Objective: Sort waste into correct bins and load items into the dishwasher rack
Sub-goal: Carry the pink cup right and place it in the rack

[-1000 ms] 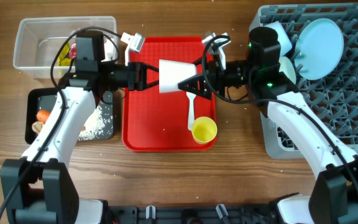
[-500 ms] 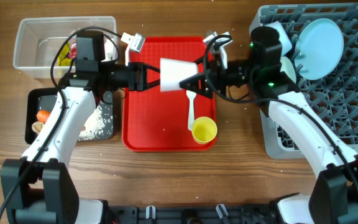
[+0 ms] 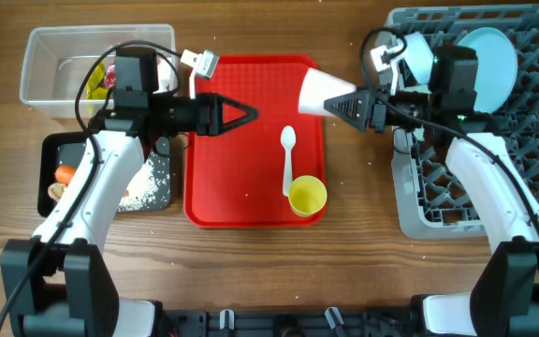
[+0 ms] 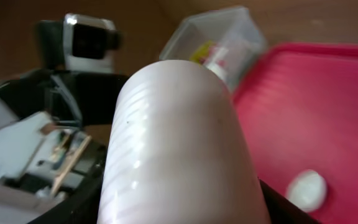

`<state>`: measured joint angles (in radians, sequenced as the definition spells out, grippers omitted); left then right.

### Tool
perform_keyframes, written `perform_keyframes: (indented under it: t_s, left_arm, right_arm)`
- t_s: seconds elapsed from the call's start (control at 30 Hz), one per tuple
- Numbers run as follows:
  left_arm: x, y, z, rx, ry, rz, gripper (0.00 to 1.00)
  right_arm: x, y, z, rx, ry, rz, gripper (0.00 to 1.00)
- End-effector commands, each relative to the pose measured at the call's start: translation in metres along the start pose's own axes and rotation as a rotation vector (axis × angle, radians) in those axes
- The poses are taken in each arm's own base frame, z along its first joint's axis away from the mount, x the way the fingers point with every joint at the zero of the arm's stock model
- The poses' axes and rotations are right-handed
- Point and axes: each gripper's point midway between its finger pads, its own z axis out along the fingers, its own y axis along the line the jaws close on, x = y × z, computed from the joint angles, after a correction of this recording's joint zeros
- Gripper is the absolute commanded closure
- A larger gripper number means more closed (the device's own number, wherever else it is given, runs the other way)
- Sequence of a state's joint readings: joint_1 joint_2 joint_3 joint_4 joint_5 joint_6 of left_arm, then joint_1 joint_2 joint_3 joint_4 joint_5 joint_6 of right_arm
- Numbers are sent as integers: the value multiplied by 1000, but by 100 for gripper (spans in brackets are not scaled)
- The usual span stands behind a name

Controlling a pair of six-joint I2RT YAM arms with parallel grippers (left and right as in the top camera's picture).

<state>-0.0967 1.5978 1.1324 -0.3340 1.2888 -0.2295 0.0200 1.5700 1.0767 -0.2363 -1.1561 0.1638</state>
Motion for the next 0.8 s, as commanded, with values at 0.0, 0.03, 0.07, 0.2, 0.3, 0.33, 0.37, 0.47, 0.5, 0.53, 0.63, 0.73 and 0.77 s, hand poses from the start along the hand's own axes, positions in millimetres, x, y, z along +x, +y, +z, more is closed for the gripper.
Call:
perform_keyframes:
  t_s: [0.0, 0.03, 0.07, 0.2, 0.3, 0.33, 0.37, 0.47, 0.5, 0.53, 0.63, 0.73, 0.77]
  left_arm:
    - [-8, 53, -6, -303, -64, -33, 36]
    - [-8, 66, -11, -382, -77, -47, 13]
    - [-8, 75, -15, -438, -87, -53, 0]
    - [-16, 106, -34, -649, -142, -49, 0]
    - [-18, 115, -42, -717, -159, -48, 0]
    - [-18, 115, -42, -717, -159, -48, 0]
    - [-18, 115, -42, -717, -159, -48, 0]
    - [-18, 115, -42, -717, -159, -48, 0]
    - [-18, 115, -42, -717, -159, -48, 0]
    - [-18, 115, -42, -717, -159, -48, 0]
    - [-18, 115, -42, -717, -159, -48, 0]
    - [-18, 115, -42, -717, -159, -48, 0]
    - [-18, 115, -42, -717, -159, -48, 0]
  right_arm:
    - [3, -40, -6, 235, -4, 19, 53]
    - [3, -44, -10, 281, -2, 39, 53]
    - [2, -46, -15, 325, 3, 58, 53]
    - [-8, -55, -51, 529, 42, 119, 53]
    - [-17, -51, -91, 692, 73, 162, 53]
    - [-20, -50, -106, 744, 74, 185, 52]
    - [-22, -48, -120, 788, 75, 206, 52]
    - [-19, -48, -168, 943, 77, 290, 52]
    - [-15, -50, -181, 983, 80, 320, 52]
    - [-9, -53, -195, 1023, 81, 356, 52]
    - [10, -63, -236, 1127, 65, 483, 52]
    - [21, -73, -276, 1256, 12, 584, 52]
    - [23, -75, -284, 1279, 4, 598, 52]
